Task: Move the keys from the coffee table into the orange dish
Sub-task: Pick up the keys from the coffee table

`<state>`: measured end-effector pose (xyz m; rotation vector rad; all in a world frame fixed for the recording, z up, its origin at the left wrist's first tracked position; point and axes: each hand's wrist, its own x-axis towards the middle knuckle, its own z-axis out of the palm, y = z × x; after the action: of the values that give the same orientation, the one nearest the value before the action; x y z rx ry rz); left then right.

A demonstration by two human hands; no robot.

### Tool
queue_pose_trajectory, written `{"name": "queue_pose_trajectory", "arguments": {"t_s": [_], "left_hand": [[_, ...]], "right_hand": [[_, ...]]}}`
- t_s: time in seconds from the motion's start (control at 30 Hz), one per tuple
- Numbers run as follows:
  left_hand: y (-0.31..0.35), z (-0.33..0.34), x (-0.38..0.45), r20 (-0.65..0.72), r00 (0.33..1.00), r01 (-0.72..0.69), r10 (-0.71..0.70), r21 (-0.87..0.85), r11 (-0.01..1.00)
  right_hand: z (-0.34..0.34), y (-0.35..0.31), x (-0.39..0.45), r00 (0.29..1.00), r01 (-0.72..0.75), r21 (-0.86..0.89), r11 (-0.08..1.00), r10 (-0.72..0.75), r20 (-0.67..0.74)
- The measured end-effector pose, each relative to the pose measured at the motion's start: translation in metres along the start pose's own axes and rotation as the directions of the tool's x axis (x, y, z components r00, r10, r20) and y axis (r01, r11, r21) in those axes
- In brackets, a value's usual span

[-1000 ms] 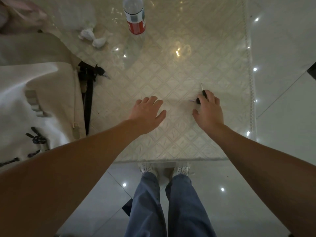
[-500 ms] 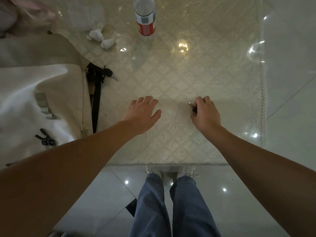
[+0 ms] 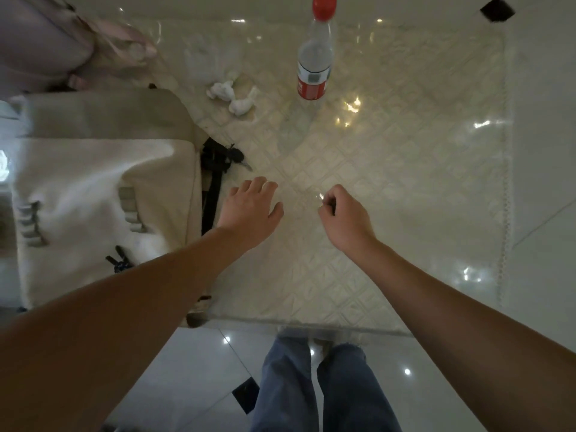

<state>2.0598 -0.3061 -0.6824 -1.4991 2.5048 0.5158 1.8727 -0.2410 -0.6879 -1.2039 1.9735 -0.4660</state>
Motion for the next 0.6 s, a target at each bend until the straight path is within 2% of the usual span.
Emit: {"name": "queue_pose_trajectory", "arguments": {"t_s": [0.2,0.4,0.6], "left_hand": [[-0.038,-0.008,0.027,-0.064,0.994,0.095,-0.089,0.094,0.991],[-0.054,-0.005,0.047,0.079,0.993,0.072,-0.091,0.216,0.974],[-0.050,-0.006,0.059,0.083,0.993,0.072,-0.087,0.172,0.982]], "right_hand": [[0.013,-0.026,0.013,0.991,0.060,-0.017,0.998,-0.057,0.125],[0.022,-0.027,0.022,0.985,0.098,-0.017,0.995,-0.094,0.143],[0.028,-0.021,0.020,0.981,0.114,-0.065,0.991,-0.103,0.163]]}}
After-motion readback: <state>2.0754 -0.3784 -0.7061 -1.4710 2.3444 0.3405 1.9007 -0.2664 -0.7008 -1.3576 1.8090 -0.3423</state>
